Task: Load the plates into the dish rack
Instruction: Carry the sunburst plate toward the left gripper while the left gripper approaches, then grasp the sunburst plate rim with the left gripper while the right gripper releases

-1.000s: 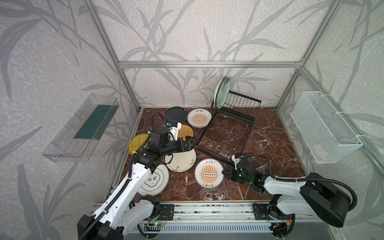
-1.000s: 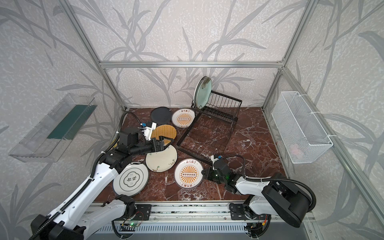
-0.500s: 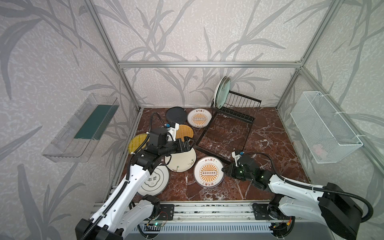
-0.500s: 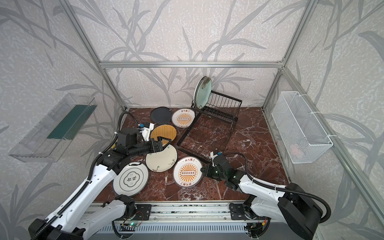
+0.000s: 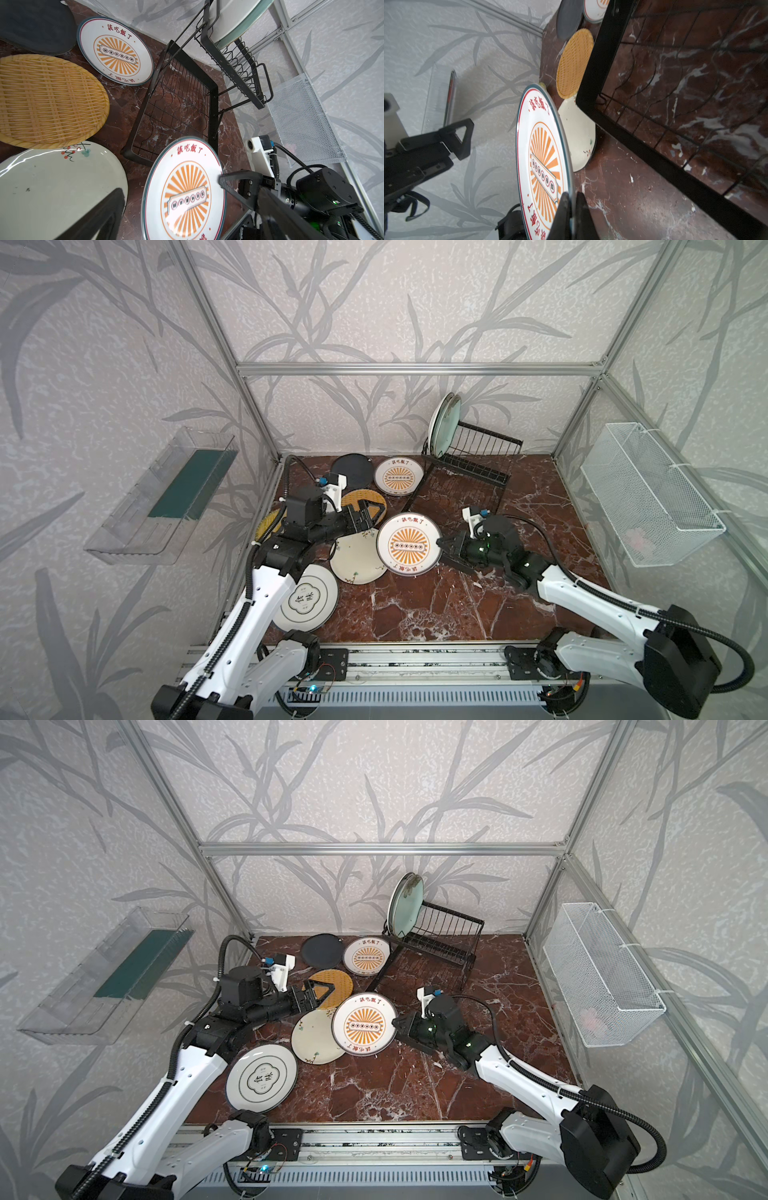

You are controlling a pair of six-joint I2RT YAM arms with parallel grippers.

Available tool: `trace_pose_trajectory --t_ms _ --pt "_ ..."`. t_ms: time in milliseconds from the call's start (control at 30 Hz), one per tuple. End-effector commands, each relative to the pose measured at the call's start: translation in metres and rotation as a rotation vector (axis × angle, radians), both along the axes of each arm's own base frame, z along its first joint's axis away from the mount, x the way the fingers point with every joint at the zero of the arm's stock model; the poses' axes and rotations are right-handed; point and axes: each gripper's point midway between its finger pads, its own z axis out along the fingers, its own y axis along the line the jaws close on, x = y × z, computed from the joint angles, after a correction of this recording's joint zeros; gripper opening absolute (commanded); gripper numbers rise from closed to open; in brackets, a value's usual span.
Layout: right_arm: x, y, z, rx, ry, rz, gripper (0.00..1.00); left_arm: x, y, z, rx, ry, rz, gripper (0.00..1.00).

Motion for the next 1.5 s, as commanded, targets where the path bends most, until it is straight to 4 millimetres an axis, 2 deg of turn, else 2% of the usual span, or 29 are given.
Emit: trace_pose_trajectory --t_ms 0,167,333,467,600,767,933,1033,1100,1333,1467 --pt "0.017 -0.007 0.024 0.051 -0.003 -0.022 0.0 0.007 -0.007 0.011 -0.094 0.006 -0.012 0.99" --pt "0.044 -0.032 0.039 0.105 0.014 -0.113 0.0 0.026 -0.018 -0.007 -0.193 0.079 0.004 0.9" --pt "0.061 -0.048 0.041 0.129 0.042 -0.156 0.0 0.047 -0.043 -0.028 -0.246 0.142 0.003 0.84" --pt "0.067 -0.054 0.037 0.143 0.066 -0.17 0.0 0.059 -0.072 -0.038 -0.242 0.172 -0.008 0.84" --pt "0.071 -0.06 0.036 0.14 0.072 -0.182 0.0 0.069 -0.1 -0.053 -0.263 0.215 0.0 0.76" --pt "0.074 -0.064 0.036 0.144 0.078 -0.186 0.0 0.078 -0.122 -0.066 -0.299 0.261 0.01 0.64" --pt "0.076 -0.067 0.033 0.14 0.084 -0.193 0.0 0.079 -0.127 -0.073 -0.299 0.282 0.048 0.48" --pt "0.077 -0.068 0.031 0.138 0.087 -0.195 0.0 0.077 -0.124 -0.076 -0.298 0.289 0.079 0.43" --pt "0.078 -0.068 0.031 0.135 0.086 -0.195 0.0 0.075 -0.124 -0.076 -0.307 0.296 0.093 0.35" --pt "0.079 -0.066 0.035 0.135 0.075 -0.184 0.0 0.072 -0.128 -0.077 -0.327 0.31 0.125 0.2" --pt "0.077 -0.065 0.038 0.142 0.061 -0.169 0.0 0.072 -0.13 -0.071 -0.357 0.3 0.133 0.0"
